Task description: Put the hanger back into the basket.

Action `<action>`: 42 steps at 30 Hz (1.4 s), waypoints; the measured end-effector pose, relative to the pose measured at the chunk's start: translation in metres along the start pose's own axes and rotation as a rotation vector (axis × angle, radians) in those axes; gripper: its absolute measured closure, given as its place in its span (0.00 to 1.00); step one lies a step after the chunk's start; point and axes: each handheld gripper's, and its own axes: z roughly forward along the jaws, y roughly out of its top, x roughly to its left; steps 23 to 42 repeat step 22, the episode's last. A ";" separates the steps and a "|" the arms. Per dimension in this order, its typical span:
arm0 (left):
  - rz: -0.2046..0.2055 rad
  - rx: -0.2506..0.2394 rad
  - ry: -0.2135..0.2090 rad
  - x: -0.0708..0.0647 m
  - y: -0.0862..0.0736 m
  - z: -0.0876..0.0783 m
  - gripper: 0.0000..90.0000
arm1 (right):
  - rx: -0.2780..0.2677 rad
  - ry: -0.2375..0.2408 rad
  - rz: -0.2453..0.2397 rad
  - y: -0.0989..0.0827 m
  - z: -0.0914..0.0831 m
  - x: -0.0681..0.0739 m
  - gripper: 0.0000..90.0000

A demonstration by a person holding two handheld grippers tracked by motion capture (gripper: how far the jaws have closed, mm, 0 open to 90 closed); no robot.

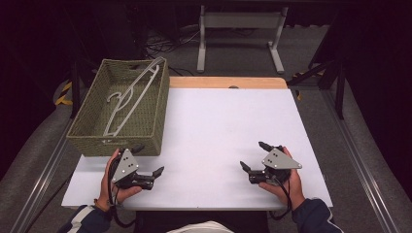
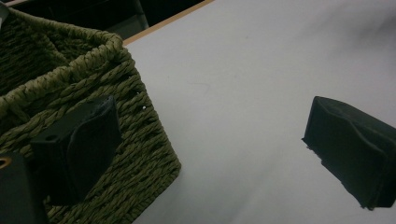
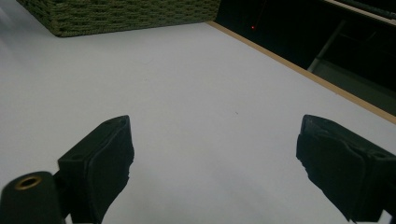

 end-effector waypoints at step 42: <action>-0.006 0.011 0.011 0.004 0.000 0.005 0.05 | 0.010 0.014 0.007 -0.003 0.000 -0.004 0.13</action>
